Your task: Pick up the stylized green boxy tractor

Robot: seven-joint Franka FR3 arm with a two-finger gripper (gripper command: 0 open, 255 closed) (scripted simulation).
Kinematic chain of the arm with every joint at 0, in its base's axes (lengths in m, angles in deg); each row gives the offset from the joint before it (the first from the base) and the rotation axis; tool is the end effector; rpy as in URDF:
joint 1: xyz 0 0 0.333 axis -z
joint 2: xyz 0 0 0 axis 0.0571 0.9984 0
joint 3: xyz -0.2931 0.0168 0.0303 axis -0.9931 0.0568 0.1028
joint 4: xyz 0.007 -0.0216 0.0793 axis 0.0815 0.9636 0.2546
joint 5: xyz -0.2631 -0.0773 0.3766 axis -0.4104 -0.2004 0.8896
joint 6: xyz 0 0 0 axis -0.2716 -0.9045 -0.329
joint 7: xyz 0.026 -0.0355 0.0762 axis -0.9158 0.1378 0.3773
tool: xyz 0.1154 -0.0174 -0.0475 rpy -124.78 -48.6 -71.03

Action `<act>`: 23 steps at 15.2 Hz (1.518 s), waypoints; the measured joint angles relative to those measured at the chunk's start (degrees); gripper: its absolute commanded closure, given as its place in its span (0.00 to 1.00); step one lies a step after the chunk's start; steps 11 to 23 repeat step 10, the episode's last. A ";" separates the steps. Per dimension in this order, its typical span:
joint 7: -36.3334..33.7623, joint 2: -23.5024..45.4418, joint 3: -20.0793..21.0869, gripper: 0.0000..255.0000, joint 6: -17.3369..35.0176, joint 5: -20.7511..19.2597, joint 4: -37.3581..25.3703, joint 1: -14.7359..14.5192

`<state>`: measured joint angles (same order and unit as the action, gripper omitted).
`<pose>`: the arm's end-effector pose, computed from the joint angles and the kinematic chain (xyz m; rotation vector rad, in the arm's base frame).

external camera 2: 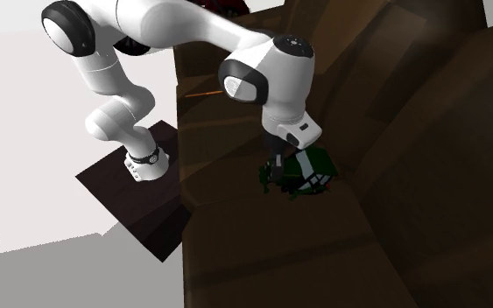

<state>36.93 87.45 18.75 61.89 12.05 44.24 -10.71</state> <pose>0.6368 0.1272 0.4310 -3.0094 -0.8979 -0.0095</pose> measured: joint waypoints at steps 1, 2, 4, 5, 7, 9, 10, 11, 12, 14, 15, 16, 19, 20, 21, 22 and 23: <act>-0.03 -0.13 0.02 1.00 -0.81 0.01 -0.68 -0.02; -0.04 -0.19 0.03 1.00 -1.45 0.02 -1.26 -0.03; 0.16 -0.29 -0.05 1.00 -2.93 0.04 -2.64 0.07; 0.11 -0.32 -0.03 1.00 -3.69 0.04 -3.36 0.05; 0.13 -0.36 -0.03 1.00 -5.35 0.05 -4.99 0.06; 0.00 -0.47 0.03 1.00 -6.62 0.05 -6.15 -0.01; 0.02 -0.51 0.02 1.00 -7.19 0.06 -6.68 0.00; 0.02 -0.51 0.02 1.00 -7.19 0.06 -6.68 0.00; 0.02 -0.51 0.02 1.00 -7.19 0.06 -6.68 0.00; 0.02 -0.51 0.02 1.00 -7.19 0.06 -6.68 0.00; 0.02 -0.51 0.02 1.00 -7.19 0.06 -6.68 0.00; 0.02 -0.51 0.02 1.00 -7.19 0.06 -6.68 0.00; 0.02 -0.51 0.02 1.00 -7.19 0.06 -6.68 0.00; 0.02 -0.51 0.02 1.00 -7.19 0.06 -6.68 0.00; 0.02 -0.51 0.02 1.00 -7.19 0.06 -6.68 0.00; 0.02 -0.51 0.02 1.00 -7.19 0.06 -6.68 0.00; 0.02 -0.51 0.02 1.00 -7.19 0.06 -6.68 0.00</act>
